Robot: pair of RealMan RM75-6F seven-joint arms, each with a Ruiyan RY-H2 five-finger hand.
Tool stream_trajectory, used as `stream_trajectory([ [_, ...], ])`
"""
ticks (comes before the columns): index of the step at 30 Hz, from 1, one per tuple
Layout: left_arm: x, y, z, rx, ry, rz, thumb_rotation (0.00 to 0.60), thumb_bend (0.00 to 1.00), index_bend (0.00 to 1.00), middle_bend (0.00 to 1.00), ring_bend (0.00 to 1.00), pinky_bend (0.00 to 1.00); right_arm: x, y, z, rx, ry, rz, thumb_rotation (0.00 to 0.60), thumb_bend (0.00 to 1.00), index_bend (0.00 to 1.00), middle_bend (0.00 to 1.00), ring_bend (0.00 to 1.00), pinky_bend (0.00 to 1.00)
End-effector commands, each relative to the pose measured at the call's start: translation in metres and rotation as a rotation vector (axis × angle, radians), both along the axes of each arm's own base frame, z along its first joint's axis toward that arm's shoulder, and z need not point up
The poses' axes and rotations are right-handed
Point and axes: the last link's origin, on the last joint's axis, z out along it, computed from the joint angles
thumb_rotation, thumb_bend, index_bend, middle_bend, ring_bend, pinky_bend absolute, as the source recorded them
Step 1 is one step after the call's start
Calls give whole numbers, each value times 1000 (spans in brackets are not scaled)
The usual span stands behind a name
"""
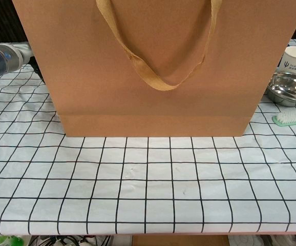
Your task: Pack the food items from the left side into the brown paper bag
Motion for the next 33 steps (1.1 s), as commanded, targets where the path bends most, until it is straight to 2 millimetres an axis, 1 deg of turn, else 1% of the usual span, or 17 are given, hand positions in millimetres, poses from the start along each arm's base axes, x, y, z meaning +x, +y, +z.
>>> stream_trajectory([
  [1, -1, 0, 5, 8, 5, -14, 600, 241, 143, 343, 334, 474, 0, 0, -1, 4, -2, -1, 600, 272, 49, 76, 169, 281],
  [6, -1, 0, 10, 22, 17, -34, 600, 396, 182, 380, 346, 486, 0, 0, -1, 8, -3, 0, 600, 273, 56, 77, 169, 281],
  [8, 0, 1, 11, 26, 15, -41, 600, 440, 209, 396, 351, 488, 1, 0, -1, 8, -4, 0, 600, 273, 58, 77, 169, 281],
  [11, 3, 0, 11, 38, 18, -61, 600, 500, 300, 450, 382, 515, 0, 0, -1, 8, -3, 0, 600, 272, 58, 77, 168, 281],
  [12, 3, 0, 11, 42, 22, -69, 600, 519, 345, 473, 397, 530, 0, 0, -1, 8, -4, -1, 600, 272, 58, 77, 168, 281],
  [16, 5, -1, 11, 50, 56, -93, 600, 539, 469, 529, 432, 573, 1, 0, -1, 8, -5, 0, 600, 273, 57, 77, 169, 281],
  [18, 5, -1, 11, 57, 61, -95, 600, 540, 509, 548, 441, 588, 1, 0, -1, 9, -6, 1, 600, 273, 58, 77, 171, 281],
  [22, 6, 0, 15, 83, 66, -107, 600, 542, 537, 562, 452, 599, 1, 0, -1, 9, -6, 4, 600, 272, 58, 77, 174, 281],
  [25, 11, 0, 25, 137, 30, -139, 600, 541, 537, 561, 452, 599, 2, 0, -1, 7, -9, 6, 600, 272, 58, 77, 174, 281],
  [26, 16, 1, 35, 180, -9, -169, 600, 541, 537, 560, 452, 599, 2, -1, -1, 6, -11, 7, 600, 272, 58, 77, 174, 281],
  [27, 23, 2, 49, 233, -37, -216, 600, 540, 537, 557, 452, 599, 2, -1, -2, 8, -11, 9, 600, 273, 57, 77, 174, 281],
  [28, 27, 0, 59, 259, -54, -257, 600, 540, 537, 554, 452, 599, 2, -1, -2, 8, -10, 10, 600, 273, 58, 77, 174, 281],
  [29, 32, -2, 66, 280, -67, -289, 600, 540, 537, 552, 452, 599, 3, -2, -2, 9, -10, 11, 600, 273, 58, 77, 174, 281],
  [31, 37, -6, 74, 298, -78, -321, 600, 540, 537, 548, 452, 599, 3, -2, -3, 9, -9, 14, 600, 272, 58, 77, 174, 281],
  [33, 46, -11, 86, 331, -91, -371, 600, 540, 537, 547, 452, 599, 3, -2, -3, 7, -8, 16, 600, 272, 58, 77, 174, 281],
])
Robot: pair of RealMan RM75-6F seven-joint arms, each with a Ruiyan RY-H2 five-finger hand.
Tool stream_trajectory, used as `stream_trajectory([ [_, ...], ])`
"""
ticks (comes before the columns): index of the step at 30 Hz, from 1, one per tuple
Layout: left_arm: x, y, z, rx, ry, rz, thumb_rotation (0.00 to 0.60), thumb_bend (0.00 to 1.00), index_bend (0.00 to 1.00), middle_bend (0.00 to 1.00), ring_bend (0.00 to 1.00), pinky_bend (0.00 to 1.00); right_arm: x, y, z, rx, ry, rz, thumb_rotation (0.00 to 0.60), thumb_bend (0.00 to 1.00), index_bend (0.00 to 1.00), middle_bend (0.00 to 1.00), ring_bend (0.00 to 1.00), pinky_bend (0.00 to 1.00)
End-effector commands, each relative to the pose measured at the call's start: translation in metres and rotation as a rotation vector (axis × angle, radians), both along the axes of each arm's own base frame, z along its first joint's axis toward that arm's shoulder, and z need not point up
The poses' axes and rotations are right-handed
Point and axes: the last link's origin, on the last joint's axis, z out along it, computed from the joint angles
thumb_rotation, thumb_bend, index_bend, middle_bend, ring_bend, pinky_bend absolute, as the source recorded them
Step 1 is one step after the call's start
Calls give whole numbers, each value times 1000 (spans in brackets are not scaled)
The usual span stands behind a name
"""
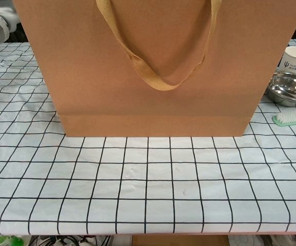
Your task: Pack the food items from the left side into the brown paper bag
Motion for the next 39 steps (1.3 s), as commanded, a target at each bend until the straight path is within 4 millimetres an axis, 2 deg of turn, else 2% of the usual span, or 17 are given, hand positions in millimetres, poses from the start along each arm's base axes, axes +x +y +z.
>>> stream_trajectory([
  [1, 21, -14, 42, 106, -49, -140, 600, 540, 537, 546, 452, 599, 0, 0, 0, -2, 0, 2, 600, 272, 58, 77, 174, 281],
  [3, 45, -29, 66, 190, -66, -251, 600, 540, 539, 545, 452, 599, 1, 0, 0, -6, -1, 4, 600, 273, 58, 77, 174, 281],
  [4, 49, -35, 70, 197, -74, -264, 600, 540, 541, 544, 452, 599, 1, 0, 1, -7, -2, 4, 600, 273, 58, 77, 174, 281],
  [6, 70, -55, 88, 235, -103, -320, 600, 540, 544, 543, 452, 599, 1, 0, 1, -10, -7, 6, 600, 272, 57, 77, 174, 281],
  [11, 109, -95, 116, 281, -182, -412, 600, 540, 546, 538, 452, 599, 2, 0, 1, -13, -10, 10, 600, 273, 58, 77, 174, 281],
  [16, 135, -121, 134, 332, -283, -478, 600, 540, 555, 541, 452, 599, 2, 0, 2, -17, -13, 13, 600, 272, 58, 77, 174, 281],
  [20, 144, -131, 144, 357, -328, -497, 600, 540, 556, 542, 452, 599, 2, 0, 2, -19, -17, 14, 600, 273, 58, 77, 174, 281],
  [24, 152, -138, 146, 344, -348, -512, 600, 540, 560, 542, 450, 598, 2, 0, 2, -18, -18, 16, 600, 273, 58, 77, 174, 281],
  [31, 168, -154, 131, 168, -365, -571, 600, 538, 551, 532, 423, 573, 1, 0, 3, -22, -17, 11, 600, 273, 58, 77, 174, 281],
  [36, 178, -166, 108, -25, -331, -584, 600, 529, 536, 518, 408, 566, 1, 0, 3, -23, -15, 10, 600, 273, 58, 77, 174, 281],
  [39, 184, -167, 86, -160, -308, -534, 600, 528, 531, 514, 402, 564, 1, 0, 3, -25, -14, 10, 600, 273, 58, 77, 174, 281],
])
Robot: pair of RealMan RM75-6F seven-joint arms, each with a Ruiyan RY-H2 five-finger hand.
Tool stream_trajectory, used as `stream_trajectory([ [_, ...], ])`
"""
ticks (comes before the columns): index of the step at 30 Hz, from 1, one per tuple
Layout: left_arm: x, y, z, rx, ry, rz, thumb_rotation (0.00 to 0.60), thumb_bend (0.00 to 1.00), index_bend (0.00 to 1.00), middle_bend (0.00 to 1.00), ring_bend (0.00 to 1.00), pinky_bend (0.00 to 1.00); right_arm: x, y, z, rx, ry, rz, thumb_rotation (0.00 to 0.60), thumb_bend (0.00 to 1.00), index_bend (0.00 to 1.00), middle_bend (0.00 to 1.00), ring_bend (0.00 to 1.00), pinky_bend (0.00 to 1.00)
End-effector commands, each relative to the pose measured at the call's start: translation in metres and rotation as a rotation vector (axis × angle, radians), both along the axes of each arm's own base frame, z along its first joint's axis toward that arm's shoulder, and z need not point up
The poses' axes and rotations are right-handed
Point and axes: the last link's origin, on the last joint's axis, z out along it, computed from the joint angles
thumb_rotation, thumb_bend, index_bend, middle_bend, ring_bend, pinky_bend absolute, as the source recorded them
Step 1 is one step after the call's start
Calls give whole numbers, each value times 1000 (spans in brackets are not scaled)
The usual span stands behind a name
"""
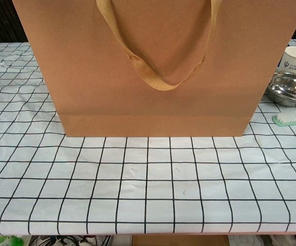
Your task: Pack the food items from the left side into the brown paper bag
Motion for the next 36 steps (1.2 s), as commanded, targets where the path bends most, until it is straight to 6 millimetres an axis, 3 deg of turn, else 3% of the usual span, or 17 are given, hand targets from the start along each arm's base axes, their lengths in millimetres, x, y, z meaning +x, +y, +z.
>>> stream_trajectory([
  [1, 9, -5, -28, -184, 78, 19, 600, 528, 530, 513, 398, 564, 0, 0, 0, -1, 0, -1, 600, 273, 58, 77, 174, 281],
  [5, 10, -5, -33, -195, 126, 22, 600, 513, 514, 498, 382, 555, 0, 0, 0, -1, 0, -1, 600, 273, 59, 77, 174, 281],
  [8, 9, -2, -40, -191, 178, 45, 600, 399, 433, 412, 306, 514, 0, 0, 0, -2, -2, 0, 600, 273, 59, 77, 174, 281],
  [13, 10, -1, -45, -220, 210, 83, 600, 130, 183, 94, 20, 262, 0, -1, 0, -2, 1, 1, 600, 273, 59, 77, 174, 281],
  [16, 12, -2, -45, -221, 213, 88, 600, 52, 140, 37, 0, 180, 0, -1, 1, -5, -1, 1, 600, 273, 60, 77, 174, 281],
  [21, 18, -6, -41, -239, 163, 82, 600, 45, 131, 24, 0, 157, 0, -1, 0, -3, -1, 1, 600, 272, 60, 77, 174, 281],
  [26, 14, -9, -20, -153, 156, 81, 600, 83, 131, 41, 0, 153, 0, -1, 0, -5, 2, 3, 600, 273, 60, 77, 174, 281],
  [30, -4, -13, 10, 36, 187, 120, 600, 137, 132, 71, 0, 154, -1, -1, 1, -9, -1, 1, 600, 273, 61, 77, 174, 281],
  [36, -51, -41, 43, 251, 278, 240, 600, 151, 140, 87, 0, 157, 0, -1, 1, -6, 11, 5, 600, 272, 63, 77, 174, 281],
])
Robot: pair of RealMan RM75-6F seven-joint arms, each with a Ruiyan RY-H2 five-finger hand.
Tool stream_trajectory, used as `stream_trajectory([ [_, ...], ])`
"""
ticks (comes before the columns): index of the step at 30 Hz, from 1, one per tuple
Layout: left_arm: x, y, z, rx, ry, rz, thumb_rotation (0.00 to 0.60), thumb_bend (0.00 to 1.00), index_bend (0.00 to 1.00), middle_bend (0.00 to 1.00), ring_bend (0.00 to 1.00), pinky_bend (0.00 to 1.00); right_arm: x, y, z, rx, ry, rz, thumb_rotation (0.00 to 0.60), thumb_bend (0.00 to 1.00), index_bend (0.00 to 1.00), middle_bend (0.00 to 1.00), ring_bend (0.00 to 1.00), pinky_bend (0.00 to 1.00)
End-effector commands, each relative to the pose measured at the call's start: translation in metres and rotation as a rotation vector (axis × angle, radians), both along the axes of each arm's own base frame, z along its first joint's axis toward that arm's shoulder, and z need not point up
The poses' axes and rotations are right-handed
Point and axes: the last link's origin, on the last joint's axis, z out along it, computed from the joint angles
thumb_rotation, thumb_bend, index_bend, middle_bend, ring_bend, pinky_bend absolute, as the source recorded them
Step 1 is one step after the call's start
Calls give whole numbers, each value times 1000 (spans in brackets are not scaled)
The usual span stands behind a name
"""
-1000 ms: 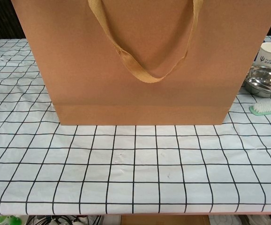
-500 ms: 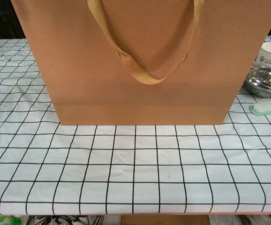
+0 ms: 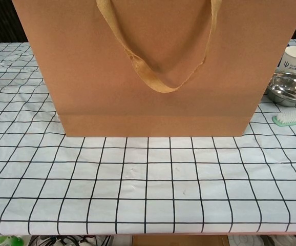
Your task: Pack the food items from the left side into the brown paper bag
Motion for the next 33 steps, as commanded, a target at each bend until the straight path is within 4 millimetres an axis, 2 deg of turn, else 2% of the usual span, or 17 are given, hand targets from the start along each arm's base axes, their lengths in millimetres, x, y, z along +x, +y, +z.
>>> stream_trajectory([
  [1, -40, -28, 23, 142, 82, 82, 600, 151, 144, 88, 0, 157, 1, 0, 0, 2, 6, 3, 600, 273, 63, 77, 174, 281],
  [5, -87, -58, 26, 126, 77, 195, 600, 151, 148, 88, 0, 156, 1, 0, -1, 9, 22, 10, 600, 273, 62, 77, 174, 281],
  [9, -143, -87, 19, 97, 124, 306, 600, 151, 150, 85, 0, 142, 3, 0, -2, 13, 43, 24, 600, 272, 62, 77, 174, 281],
  [14, -198, -108, -2, 55, 149, 383, 600, 151, 150, 75, 0, 108, 5, 0, -1, 16, 73, 53, 600, 272, 63, 77, 173, 280],
  [18, -236, -113, -18, -10, 103, 448, 600, 151, 150, 73, 0, 91, 7, 0, 0, 16, 110, 84, 600, 273, 62, 77, 171, 279],
  [22, -260, -112, -22, -14, 34, 463, 600, 151, 150, 73, 0, 89, 10, 0, 1, 6, 124, 116, 600, 273, 63, 77, 171, 278],
  [25, -269, -111, -24, -20, 9, 469, 600, 151, 150, 73, 0, 89, 12, 0, 2, 6, 141, 141, 600, 273, 63, 77, 170, 278],
  [33, -275, -114, -20, -55, -10, 475, 600, 151, 150, 73, 0, 89, 15, 2, 4, 5, 151, 155, 600, 273, 63, 77, 170, 278],
])
